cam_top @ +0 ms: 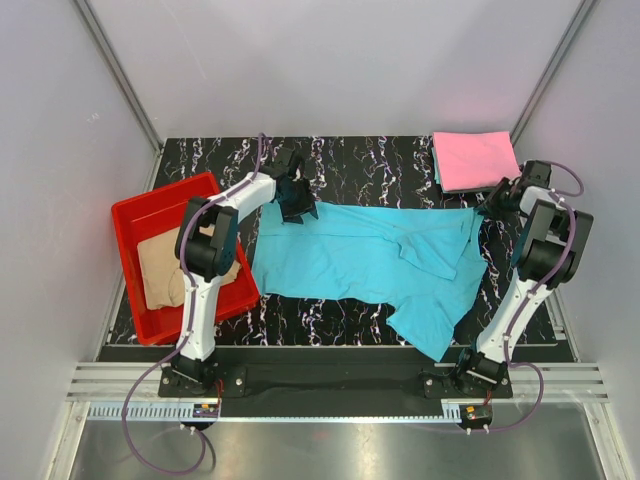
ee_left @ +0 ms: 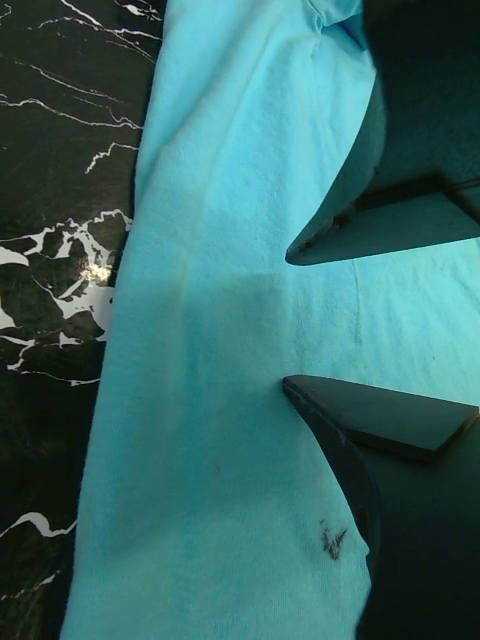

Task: Fold and stack the t-shirts
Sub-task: Fold the tshirt

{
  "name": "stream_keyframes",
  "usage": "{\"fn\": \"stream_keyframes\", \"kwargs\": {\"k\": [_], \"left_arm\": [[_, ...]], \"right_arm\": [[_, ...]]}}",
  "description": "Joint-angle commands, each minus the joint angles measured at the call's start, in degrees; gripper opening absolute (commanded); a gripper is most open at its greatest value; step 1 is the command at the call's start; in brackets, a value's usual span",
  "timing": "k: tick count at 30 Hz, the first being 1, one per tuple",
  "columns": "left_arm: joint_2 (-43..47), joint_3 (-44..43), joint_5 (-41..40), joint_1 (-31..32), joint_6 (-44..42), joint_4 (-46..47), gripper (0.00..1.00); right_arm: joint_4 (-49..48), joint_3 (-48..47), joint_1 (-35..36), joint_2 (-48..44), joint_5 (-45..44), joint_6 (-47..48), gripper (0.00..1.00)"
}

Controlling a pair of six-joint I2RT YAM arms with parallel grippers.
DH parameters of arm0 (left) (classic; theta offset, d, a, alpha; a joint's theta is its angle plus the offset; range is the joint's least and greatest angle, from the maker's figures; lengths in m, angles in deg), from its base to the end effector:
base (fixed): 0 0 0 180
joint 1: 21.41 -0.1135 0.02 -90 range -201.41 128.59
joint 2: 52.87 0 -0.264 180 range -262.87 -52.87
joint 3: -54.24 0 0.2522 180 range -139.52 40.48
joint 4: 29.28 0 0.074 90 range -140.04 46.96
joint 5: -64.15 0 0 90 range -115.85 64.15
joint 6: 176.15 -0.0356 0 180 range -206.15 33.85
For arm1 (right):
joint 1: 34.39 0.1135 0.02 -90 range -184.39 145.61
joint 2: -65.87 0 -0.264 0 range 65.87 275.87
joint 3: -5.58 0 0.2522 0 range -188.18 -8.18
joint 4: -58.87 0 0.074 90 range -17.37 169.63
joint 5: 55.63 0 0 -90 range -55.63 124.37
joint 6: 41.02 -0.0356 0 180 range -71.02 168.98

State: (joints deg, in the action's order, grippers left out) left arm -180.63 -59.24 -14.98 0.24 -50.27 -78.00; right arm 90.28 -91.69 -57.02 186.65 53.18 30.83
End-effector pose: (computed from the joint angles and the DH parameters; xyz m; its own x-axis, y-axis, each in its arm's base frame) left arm 0.4395 -0.1817 0.1629 -0.9300 -0.2501 -0.2694 -0.1273 0.9066 -0.4022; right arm 0.4182 -0.1619 0.1516 -0.6576 0.5936 -0.4639 0.4189 0.7999 0.4298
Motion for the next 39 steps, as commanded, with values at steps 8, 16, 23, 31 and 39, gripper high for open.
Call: {"fn": "stream_keyframes", "kwargs": {"k": [8,16,23,31,39], "left_arm": [[-0.82,0.49,-5.69,-1.08,-1.08,-2.74,0.56],[-0.91,0.14,-4.37,-1.43,-0.63,-3.53,0.57],[1.38,0.23,4.67,-1.43,-1.60,-0.29,0.59],[1.99,-3.02,10.66,-1.43,-1.34,-1.25,0.62],[1.03,-3.90,9.26,-1.52,-1.95,-2.57,0.62]], "right_arm": [[2.74,-6.93,-1.27,5.17,-1.14,-1.36,0.01],[4.84,-8.08,-2.41,6.23,-4.57,-4.08,0.00],[0.73,-4.57,-3.03,1.76,3.23,-3.12,0.14],[-1.38,-3.51,-2.15,-1.06,11.15,-2.68,0.34],[0.27,-4.38,-1.01,0.25,11.43,-1.45,0.36]]}}
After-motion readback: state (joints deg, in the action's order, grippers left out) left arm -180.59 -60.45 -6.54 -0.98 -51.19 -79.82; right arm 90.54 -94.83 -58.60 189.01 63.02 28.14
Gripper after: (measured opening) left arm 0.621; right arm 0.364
